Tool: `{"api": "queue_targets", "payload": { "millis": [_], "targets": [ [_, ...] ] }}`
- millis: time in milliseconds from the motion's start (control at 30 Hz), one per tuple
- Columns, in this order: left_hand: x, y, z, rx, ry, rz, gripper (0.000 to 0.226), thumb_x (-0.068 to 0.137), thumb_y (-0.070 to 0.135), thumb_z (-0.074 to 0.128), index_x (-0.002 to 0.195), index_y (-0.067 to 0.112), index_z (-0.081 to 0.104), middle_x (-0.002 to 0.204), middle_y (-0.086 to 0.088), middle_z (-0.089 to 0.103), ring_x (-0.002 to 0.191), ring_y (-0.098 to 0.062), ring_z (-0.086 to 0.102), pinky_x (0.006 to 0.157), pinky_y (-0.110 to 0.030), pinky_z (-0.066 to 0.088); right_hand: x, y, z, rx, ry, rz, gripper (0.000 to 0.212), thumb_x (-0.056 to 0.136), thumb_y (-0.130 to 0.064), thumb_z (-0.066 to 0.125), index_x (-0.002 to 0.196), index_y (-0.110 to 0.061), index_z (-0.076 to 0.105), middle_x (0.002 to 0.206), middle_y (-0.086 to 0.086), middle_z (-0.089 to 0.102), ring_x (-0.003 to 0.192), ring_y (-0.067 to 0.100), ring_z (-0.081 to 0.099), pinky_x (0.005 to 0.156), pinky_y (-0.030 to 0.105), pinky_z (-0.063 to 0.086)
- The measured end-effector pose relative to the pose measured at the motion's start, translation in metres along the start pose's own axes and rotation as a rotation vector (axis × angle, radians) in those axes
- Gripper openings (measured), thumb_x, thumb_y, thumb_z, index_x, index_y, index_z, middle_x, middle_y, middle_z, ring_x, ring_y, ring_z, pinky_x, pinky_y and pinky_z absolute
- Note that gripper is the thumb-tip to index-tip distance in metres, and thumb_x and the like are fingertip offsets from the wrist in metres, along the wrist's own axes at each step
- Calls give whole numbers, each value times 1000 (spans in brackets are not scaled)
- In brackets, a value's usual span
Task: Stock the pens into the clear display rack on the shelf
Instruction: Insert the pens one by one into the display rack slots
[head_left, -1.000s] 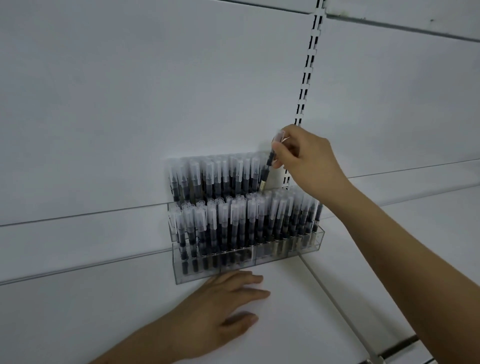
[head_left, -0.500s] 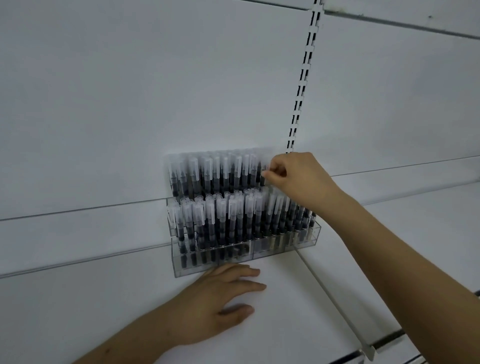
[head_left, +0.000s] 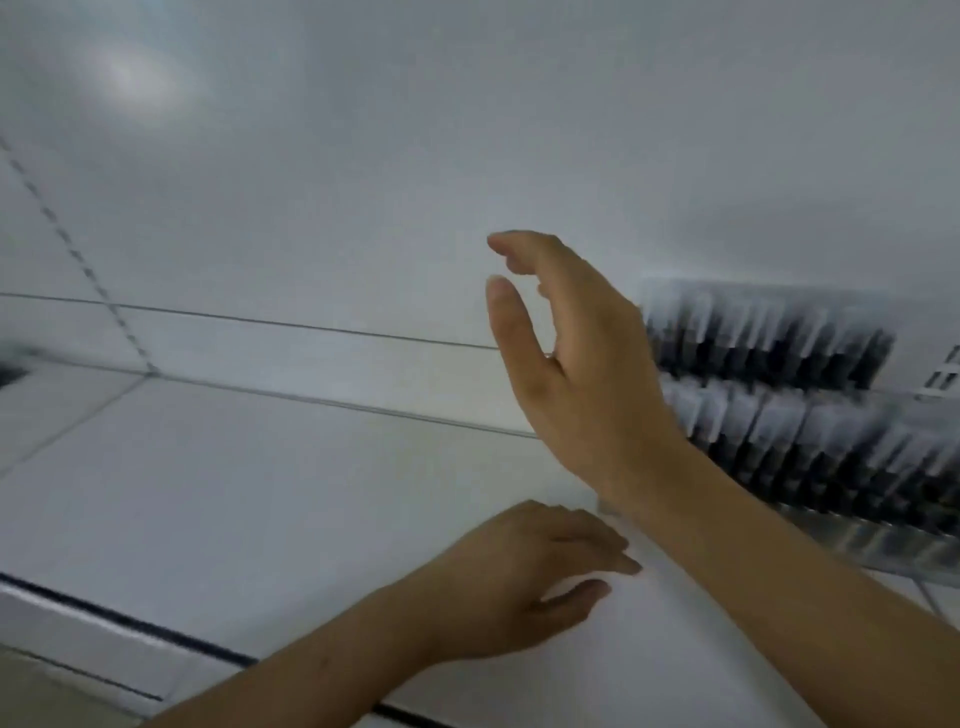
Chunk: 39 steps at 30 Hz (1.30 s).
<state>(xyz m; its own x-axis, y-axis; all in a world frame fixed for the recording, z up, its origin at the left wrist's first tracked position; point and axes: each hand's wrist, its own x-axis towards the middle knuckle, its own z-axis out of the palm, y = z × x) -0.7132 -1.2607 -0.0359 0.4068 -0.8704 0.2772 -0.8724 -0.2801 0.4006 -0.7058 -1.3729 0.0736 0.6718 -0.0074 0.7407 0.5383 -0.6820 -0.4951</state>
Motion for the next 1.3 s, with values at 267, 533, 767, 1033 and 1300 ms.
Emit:
{"api": "queue_targets", "payload": {
  "millis": [267,533,767,1033,1300],
  "targets": [
    [-188,-79,-92,-56,557,-595,28,96,29,54,122,36,59,126,20,53,120,3,50,103,-24,41,45,-85,141,240,-85,-15,47,104,-44,32,140,-21,49,142,-10,54,130,8,50,109,38,43],
    [-380,-149,-177,12,781,-890,33,94,34,55,126,41,52,122,27,50,110,10,49,92,-10,42,80,-215,326,338,-195,-31,52,103,-50,32,145,-21,44,147,-9,48,136,9,43,114,38,36],
    [-478,-210,-224,65,813,-1001,35,94,40,52,129,42,49,122,25,50,114,9,47,98,-14,41,91,-281,446,343,-303,-41,52,103,-47,33,147,-19,40,151,-7,44,140,10,37,117,36,32],
    [-527,-307,-264,111,830,-1062,34,94,39,53,127,42,50,123,25,50,109,6,50,90,-12,43,124,-267,576,303,-396,-79,53,103,-45,34,148,-17,38,151,-4,43,141,10,36,116,26,29],
    [-536,-413,-322,199,725,-1093,43,92,38,56,133,32,46,132,15,47,121,-3,45,97,-12,33,130,-196,697,138,-527,53,45,96,-8,52,141,-11,45,139,7,50,125,23,45,99,22,31]
  ]
}}
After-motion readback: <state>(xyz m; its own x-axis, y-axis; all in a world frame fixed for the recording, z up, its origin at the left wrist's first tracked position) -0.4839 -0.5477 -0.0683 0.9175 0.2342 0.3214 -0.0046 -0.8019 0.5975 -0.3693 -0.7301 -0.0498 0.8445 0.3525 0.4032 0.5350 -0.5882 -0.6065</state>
